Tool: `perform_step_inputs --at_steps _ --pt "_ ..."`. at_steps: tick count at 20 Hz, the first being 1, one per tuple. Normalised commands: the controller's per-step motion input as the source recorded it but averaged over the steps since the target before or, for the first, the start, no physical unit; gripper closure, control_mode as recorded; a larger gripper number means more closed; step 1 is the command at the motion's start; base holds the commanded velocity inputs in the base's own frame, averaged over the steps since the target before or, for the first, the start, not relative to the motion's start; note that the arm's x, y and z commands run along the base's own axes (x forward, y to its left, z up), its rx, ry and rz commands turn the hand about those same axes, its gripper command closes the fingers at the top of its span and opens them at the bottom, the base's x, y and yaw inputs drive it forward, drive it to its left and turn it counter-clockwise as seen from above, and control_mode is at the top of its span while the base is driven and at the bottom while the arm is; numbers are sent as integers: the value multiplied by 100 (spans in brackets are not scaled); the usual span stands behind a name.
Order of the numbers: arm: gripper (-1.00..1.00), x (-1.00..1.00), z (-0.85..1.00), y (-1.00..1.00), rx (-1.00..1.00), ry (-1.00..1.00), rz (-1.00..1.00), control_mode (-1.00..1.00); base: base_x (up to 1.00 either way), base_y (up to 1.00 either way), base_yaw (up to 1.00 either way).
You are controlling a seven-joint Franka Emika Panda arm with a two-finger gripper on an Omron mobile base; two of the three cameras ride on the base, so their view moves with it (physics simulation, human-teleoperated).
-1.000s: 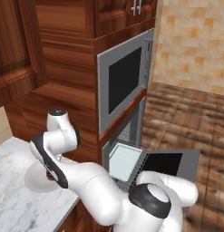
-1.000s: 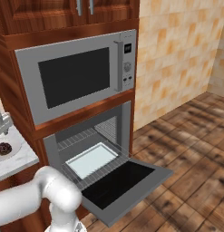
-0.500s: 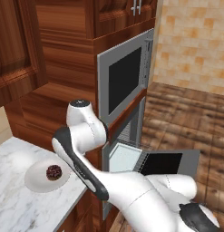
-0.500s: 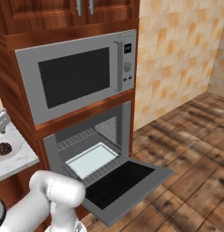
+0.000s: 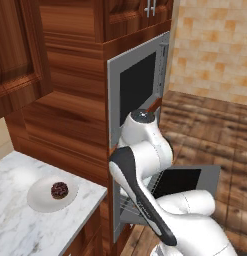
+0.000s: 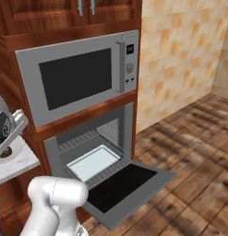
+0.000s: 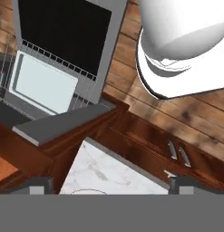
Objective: Take the baked cake out of the oven and place it on the plate for cooling. Then close the oven door.
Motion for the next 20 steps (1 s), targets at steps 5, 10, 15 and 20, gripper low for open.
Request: perform_step_inputs --at_steps 5,10,15,20 --pt "-100 6 29 -100 0 3 -33 -100 0 0 0" --pt "-100 17 1 -100 0 7 -35 -100 0 0 0" --pt "-100 16 -24 -98 3 1 -32 -100 0 0 0" --pt "-100 43 -75 -47 0 0 -19 -100 0 0 0"
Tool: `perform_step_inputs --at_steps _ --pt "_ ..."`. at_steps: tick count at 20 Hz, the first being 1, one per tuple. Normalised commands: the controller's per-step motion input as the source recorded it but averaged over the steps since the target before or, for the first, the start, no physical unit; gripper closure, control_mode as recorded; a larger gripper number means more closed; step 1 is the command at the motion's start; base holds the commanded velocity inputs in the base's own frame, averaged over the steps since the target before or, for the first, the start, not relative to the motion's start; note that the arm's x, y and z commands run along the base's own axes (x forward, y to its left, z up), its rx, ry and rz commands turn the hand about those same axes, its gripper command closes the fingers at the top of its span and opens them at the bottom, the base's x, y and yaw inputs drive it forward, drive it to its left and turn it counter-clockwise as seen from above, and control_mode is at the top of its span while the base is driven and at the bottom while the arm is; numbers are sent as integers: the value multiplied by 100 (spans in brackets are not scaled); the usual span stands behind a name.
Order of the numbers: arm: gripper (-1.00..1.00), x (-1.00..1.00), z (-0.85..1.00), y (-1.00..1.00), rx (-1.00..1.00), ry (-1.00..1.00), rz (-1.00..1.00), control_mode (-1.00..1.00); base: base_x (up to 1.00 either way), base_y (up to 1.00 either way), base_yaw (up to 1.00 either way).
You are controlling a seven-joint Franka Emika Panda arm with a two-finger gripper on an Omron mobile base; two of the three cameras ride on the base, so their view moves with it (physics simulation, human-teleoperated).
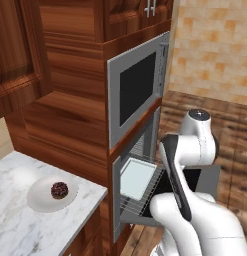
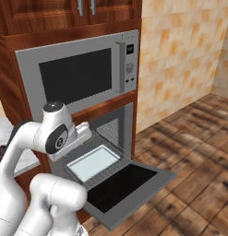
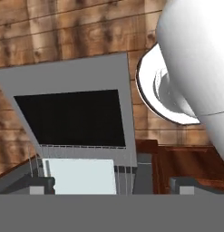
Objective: Take the baked cake out of the oven and place it on the plate for cooling. Then close the oven door.
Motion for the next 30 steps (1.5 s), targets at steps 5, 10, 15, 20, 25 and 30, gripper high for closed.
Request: perform_step_inputs --at_steps 5,10,15,20,25,30 --pt "-100 45 -75 -31 8 0 -1 -100 0 0 0" --pt "-100 75 -33 -59 43 20 7 -100 0 0 0" --pt "-100 100 -71 -31 10 32 11 -100 0 0 0" --pt "-100 97 -83 0 -5 23 2 -100 0 0 0" --pt "-100 63 -59 -21 -1 9 5 -100 0 0 0" --pt "-100 47 -74 -10 0 1 12 -100 0 0 0"
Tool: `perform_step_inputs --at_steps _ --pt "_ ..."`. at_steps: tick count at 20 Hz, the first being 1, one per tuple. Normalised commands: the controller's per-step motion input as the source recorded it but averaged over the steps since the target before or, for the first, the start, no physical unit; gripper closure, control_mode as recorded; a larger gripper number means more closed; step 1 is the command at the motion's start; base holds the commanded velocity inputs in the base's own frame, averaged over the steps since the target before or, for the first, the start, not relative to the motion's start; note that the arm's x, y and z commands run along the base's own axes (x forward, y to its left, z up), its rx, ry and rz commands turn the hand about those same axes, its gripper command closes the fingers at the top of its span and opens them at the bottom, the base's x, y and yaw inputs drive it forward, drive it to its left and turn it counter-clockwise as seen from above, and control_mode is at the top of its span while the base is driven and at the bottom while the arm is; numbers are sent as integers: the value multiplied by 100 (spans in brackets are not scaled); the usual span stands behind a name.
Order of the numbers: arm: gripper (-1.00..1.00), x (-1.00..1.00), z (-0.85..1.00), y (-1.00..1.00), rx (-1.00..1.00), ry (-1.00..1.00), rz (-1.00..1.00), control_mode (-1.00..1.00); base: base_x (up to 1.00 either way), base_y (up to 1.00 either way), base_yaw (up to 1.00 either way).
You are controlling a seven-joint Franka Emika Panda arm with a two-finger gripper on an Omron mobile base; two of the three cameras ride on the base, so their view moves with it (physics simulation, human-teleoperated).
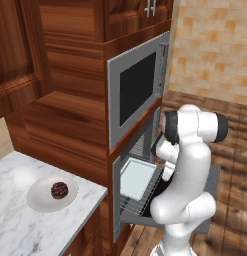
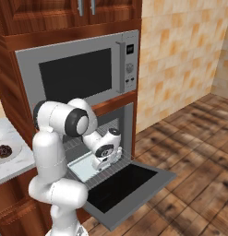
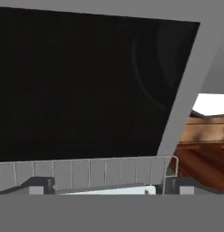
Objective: Take the baked cake out of the oven and place it on the plate for cooling. Then close the oven door.
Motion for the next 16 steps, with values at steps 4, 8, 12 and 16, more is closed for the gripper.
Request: perform_step_inputs --at_steps 4,8,12,16 --pt "-100 28 -78 0 0 -1 12 -100 0 0 0" --pt "-100 9 -64 -3 0 -2 12 -100 0 0 0" --pt "-100 37 -63 -1 0 0 9 -100 0 0 0" --pt "-100 55 -51 -4 4 0 9 -100 0 0 0"
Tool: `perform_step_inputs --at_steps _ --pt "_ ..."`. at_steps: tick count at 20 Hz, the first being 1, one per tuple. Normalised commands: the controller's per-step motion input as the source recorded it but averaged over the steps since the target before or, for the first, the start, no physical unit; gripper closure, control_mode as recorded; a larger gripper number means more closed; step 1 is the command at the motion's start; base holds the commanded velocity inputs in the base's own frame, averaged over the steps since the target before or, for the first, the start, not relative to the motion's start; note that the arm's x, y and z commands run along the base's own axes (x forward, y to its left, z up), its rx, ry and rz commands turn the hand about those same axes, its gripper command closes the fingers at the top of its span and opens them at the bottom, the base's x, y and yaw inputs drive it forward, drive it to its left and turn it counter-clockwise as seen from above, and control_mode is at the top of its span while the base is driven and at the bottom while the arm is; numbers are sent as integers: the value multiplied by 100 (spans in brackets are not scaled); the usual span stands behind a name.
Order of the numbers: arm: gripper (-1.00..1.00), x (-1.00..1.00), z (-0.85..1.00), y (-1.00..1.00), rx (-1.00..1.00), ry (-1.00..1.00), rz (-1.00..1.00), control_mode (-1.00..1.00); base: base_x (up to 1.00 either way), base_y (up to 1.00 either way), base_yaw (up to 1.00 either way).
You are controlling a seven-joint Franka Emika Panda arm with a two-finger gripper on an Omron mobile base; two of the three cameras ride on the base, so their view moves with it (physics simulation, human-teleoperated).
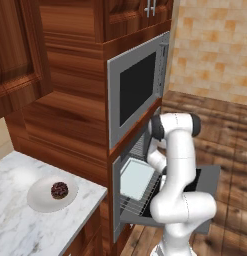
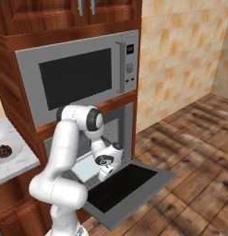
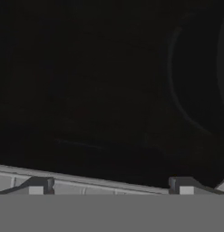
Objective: Take the baked cake out of the oven and place it on the plate for cooling. Then close the oven door.
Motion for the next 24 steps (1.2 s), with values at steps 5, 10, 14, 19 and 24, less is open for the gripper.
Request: perform_step_inputs --at_steps 5,10,14,19,24 --pt "-100 66 -54 -1 8 0 11 -100 0 0 0" --pt "-100 61 -58 -4 11 0 12 -100 0 0 0" --pt "-100 50 -50 -8 12 0 11 -100 0 0 0" --pt "-100 31 -62 6 12 -18 9 -100 0 0 0" --pt "-100 5 -43 12 10 -33 2 -100 0 0 0"
